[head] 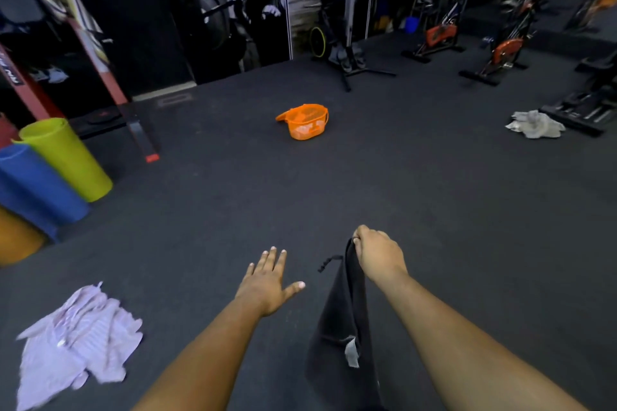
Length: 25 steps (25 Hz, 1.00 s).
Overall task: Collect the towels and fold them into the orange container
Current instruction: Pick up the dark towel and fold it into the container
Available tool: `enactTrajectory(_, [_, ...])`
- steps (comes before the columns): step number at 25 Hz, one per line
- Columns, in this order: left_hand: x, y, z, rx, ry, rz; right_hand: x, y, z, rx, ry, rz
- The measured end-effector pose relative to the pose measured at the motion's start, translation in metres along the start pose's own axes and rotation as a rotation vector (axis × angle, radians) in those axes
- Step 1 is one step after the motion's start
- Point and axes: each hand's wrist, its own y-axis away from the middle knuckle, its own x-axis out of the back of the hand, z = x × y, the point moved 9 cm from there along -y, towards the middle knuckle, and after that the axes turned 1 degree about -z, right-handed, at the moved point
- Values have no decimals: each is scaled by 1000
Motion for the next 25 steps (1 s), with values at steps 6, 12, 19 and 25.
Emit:
enactTrajectory(6, [69, -133, 48, -4, -1, 32, 24, -147, 51, 17, 22, 7])
enactTrajectory(12, [142, -272, 86, -29, -19, 46, 61, -303, 87, 14, 36, 41])
enactTrajectory(19, [223, -476, 90, -79, 10, 53, 67, -497, 118, -49, 78, 48])
enactTrajectory(25, [315, -617, 89, -106, -2, 49, 93, -651, 128, -80, 87, 51])
